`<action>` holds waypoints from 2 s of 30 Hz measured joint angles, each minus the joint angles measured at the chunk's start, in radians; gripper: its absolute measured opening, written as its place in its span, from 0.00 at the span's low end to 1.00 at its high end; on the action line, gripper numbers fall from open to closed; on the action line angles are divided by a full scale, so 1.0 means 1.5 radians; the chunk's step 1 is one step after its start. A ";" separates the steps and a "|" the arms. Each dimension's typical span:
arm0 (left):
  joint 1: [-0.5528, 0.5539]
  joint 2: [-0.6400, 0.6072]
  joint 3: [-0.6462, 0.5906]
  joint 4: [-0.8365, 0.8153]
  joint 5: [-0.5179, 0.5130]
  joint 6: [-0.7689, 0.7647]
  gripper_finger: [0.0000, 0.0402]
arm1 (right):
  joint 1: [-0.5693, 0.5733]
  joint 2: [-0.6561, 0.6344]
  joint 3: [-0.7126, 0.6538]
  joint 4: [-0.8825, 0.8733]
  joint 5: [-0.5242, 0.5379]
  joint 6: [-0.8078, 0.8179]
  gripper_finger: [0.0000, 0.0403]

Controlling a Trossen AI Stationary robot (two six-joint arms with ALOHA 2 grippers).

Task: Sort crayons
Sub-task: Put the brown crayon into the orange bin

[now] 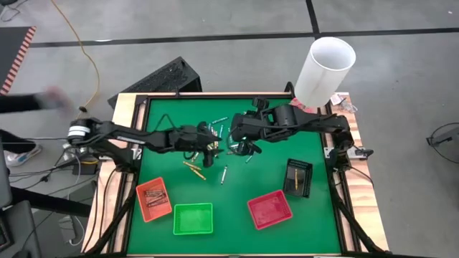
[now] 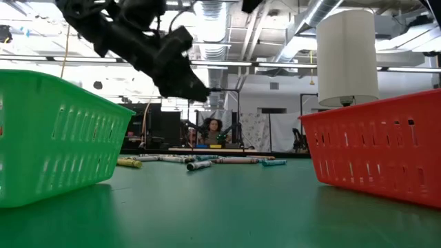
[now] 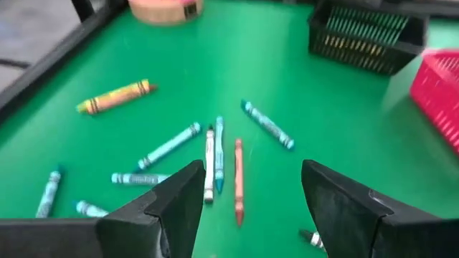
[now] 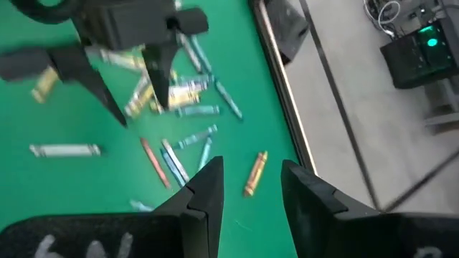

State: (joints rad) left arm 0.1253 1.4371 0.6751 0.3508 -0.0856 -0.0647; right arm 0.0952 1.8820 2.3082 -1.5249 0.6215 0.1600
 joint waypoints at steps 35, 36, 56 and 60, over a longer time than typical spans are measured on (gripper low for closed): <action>-0.020 -0.690 0.003 -0.429 -0.059 -0.020 0.56 | -0.115 0.034 -0.706 0.790 -0.294 -0.230 0.33; -0.020 -0.695 0.003 -0.437 -0.062 -0.020 0.56 | -0.113 0.034 -0.706 0.791 -0.294 -0.230 0.33; -0.020 -0.706 0.003 -0.484 -0.096 -0.014 0.56 | -0.112 0.024 -0.688 0.808 -0.337 -0.237 0.33; -0.020 -0.706 0.003 -0.486 -0.095 -0.014 0.56 | -0.112 0.025 -0.688 0.822 -0.348 -0.251 0.33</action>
State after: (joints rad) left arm 0.0959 0.3786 0.6804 -0.3779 -0.2289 -0.0860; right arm -0.0724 1.9194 1.2762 -0.2918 0.0999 -0.2159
